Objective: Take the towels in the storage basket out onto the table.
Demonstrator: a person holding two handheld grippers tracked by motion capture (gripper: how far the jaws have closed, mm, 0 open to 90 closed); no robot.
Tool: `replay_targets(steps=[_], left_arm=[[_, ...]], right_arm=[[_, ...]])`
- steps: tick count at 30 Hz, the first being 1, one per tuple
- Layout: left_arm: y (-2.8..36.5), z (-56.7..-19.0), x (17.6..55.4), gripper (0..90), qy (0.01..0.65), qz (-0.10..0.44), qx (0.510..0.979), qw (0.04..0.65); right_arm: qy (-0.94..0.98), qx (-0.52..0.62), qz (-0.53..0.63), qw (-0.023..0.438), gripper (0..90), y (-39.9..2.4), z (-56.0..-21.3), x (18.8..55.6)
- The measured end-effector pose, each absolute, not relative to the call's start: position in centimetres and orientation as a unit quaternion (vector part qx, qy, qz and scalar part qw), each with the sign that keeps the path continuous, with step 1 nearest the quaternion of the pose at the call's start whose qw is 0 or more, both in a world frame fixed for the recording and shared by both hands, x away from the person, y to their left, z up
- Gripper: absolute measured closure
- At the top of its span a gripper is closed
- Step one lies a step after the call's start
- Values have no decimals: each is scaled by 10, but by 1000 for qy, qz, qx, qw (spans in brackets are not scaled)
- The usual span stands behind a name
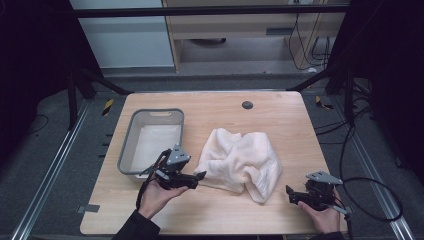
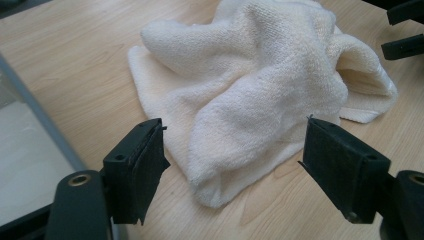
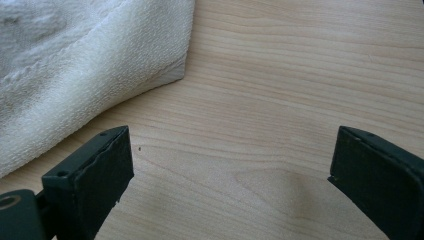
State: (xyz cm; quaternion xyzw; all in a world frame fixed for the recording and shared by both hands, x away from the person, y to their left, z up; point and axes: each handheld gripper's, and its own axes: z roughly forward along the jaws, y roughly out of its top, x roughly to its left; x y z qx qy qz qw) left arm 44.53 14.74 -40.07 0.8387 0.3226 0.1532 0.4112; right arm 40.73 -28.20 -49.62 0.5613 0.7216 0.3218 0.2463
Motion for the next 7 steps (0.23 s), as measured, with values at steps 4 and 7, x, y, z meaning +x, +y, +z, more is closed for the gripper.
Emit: replay_targets(steps=[4, 7], left_arm=[[159, -398, 441, 243, 327, 160, 833, 416], [166, -398, 438, 243, 330, 164, 830, 419]], right_arm=[[720, 563, 322, 246, 35, -282, -496, 407], [720, 563, 322, 246, 34, -283, -496, 406]])
